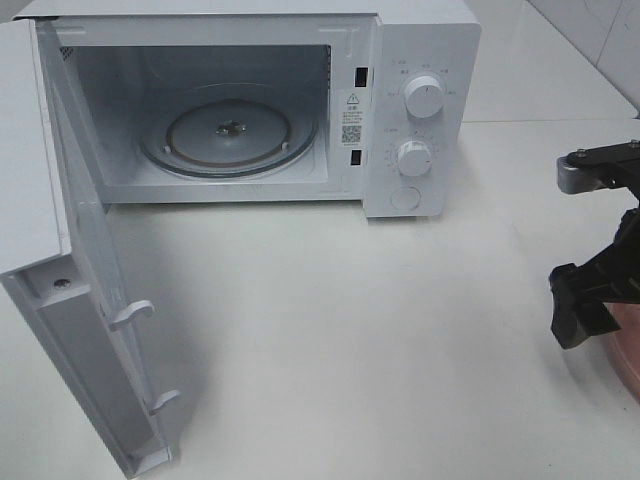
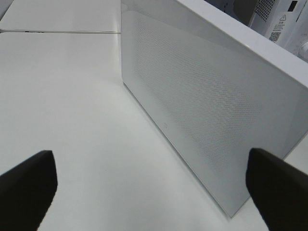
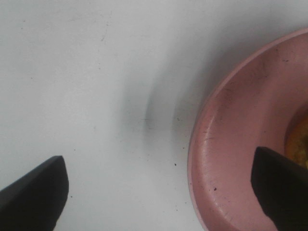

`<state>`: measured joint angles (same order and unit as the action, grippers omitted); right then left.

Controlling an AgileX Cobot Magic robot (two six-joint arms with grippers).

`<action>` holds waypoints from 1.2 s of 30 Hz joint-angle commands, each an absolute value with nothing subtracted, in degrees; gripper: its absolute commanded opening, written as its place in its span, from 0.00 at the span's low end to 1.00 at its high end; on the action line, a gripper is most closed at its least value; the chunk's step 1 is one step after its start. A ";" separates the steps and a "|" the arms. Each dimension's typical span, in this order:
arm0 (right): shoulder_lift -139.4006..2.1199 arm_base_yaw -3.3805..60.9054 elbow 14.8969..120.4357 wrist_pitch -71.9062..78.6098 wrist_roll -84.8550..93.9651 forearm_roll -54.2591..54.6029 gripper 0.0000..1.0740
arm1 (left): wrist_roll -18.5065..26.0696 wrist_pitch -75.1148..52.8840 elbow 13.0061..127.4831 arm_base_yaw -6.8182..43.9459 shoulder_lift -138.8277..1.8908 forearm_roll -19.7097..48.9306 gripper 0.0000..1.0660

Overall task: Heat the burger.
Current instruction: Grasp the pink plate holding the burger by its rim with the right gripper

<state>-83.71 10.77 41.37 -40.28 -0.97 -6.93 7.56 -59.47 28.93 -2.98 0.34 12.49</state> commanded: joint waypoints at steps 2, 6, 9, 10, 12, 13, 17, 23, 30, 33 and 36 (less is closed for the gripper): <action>-83.42 10.54 41.31 -40.45 -0.86 -9.40 0.92 | 7.22 -59.13 28.93 -3.09 1.49 12.95 0.94; -83.42 10.20 41.31 -39.19 -2.92 -12.89 0.90 | 7.22 -59.13 28.93 -3.09 1.49 12.95 0.94; -83.42 8.25 41.31 -38.73 -3.84 -13.01 0.89 | 7.22 -59.13 28.93 -3.09 1.49 12.95 0.94; -83.42 8.25 41.31 -38.73 -3.84 -13.01 0.89 | 7.22 -59.13 28.93 -3.09 1.49 12.95 0.94; -83.42 6.76 41.31 -38.73 -3.84 -13.01 0.88 | 7.22 -59.13 28.93 -3.09 1.49 12.95 0.94; -83.42 6.36 41.25 -38.73 -3.84 -13.01 0.88 | 7.22 -59.13 28.93 -3.09 1.49 12.95 0.94; -83.59 5.21 41.25 -37.70 -3.84 -12.89 0.87 | 7.22 -59.13 28.93 -3.09 1.49 12.95 0.94; -87.26 5.21 41.25 -37.59 -3.67 -12.89 0.85 | 7.22 -59.13 28.93 -3.09 1.49 12.95 0.94; -92.99 5.21 41.25 -35.07 -4.47 -13.01 0.82 | 7.22 -59.13 28.93 -3.09 1.49 12.95 0.94; -94.88 5.21 41.25 -34.38 -4.47 -13.29 0.81 | 7.22 -59.13 28.93 -3.09 1.49 12.95 0.94; -96.43 5.21 41.25 -33.58 -4.76 -14.32 0.81 | 7.22 -59.13 28.93 -3.09 1.49 12.95 0.94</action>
<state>-94.88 5.44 41.37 -34.66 -4.07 -13.18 7.56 -59.47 28.93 -2.98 0.34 12.49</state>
